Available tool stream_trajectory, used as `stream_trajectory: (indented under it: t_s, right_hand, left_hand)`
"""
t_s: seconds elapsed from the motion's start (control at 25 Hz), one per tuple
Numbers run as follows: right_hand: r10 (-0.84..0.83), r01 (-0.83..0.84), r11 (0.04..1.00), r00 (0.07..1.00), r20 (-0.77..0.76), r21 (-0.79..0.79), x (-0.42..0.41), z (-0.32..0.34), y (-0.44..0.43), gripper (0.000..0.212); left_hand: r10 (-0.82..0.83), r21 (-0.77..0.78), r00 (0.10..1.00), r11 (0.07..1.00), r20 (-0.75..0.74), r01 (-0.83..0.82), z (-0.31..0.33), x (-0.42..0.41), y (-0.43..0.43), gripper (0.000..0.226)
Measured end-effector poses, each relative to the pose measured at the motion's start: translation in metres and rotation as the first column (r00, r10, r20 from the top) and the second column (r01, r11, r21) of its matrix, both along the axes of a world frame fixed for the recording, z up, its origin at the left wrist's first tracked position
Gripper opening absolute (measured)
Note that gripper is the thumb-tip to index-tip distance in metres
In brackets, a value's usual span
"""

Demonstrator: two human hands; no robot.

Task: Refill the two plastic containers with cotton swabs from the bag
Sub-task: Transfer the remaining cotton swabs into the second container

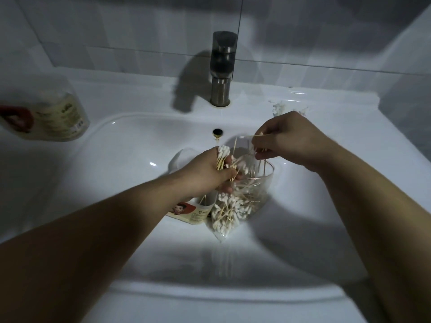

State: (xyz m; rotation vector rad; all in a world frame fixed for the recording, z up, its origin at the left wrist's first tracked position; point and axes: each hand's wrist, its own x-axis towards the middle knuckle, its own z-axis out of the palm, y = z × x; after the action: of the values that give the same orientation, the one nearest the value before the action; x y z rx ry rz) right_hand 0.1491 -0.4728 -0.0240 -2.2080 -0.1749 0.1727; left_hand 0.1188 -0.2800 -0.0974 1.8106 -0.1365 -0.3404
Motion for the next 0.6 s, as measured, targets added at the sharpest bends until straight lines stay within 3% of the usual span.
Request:
stream_trajectory:
  t_s: [0.28,0.6]
  right_hand:
    - [0.087,-0.088,0.977,0.996,-0.010,-0.193,-0.005,-0.004,0.002,0.012]
    - [0.188,-0.205,0.936,0.978,-0.088,-0.285,-0.009,-0.013,0.011,0.006]
  left_hand:
    - [0.140,-0.139,0.986,0.979,-0.092,-0.152,0.004,0.002,-0.002,0.017]
    - [0.116,-0.092,0.985,0.987,-0.131,-0.128,0.006,-0.001,-0.006,0.021]
